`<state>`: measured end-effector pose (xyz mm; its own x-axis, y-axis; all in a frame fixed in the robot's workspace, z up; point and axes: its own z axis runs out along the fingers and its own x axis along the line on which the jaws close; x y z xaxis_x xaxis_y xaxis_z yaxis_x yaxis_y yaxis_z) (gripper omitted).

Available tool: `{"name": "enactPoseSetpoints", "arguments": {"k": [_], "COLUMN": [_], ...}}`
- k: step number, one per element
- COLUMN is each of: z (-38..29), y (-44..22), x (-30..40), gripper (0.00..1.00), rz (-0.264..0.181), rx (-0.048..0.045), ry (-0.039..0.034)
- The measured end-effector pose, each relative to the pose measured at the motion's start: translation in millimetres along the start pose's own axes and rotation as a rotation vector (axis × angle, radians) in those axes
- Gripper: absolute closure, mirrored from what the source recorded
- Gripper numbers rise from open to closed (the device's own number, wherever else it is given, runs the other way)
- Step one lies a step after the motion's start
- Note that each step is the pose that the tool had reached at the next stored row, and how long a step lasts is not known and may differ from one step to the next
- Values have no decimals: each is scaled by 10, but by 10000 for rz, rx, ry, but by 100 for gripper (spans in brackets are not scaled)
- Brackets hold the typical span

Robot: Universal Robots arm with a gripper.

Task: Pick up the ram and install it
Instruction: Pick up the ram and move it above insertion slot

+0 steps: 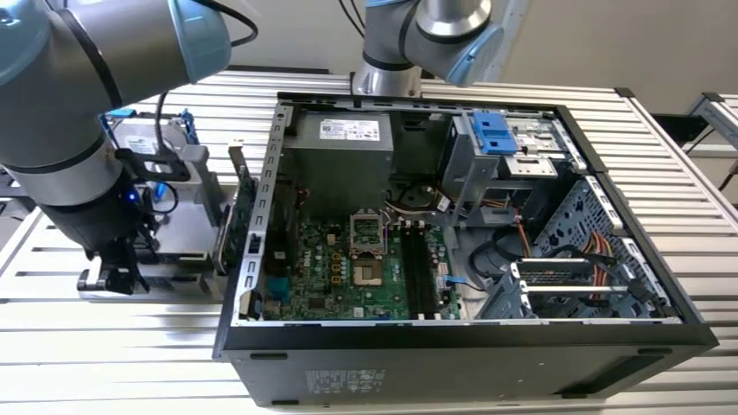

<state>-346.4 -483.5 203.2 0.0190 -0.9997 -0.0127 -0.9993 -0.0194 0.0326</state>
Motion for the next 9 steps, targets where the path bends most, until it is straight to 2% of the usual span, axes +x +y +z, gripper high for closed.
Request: {"name": "enactPoseSetpoints", "arguments": {"k": [9], "z": [77], "y": [-2], "x": [1], "gripper": [0], "rz": [1], "rx": [-2], "ry": [2]}}
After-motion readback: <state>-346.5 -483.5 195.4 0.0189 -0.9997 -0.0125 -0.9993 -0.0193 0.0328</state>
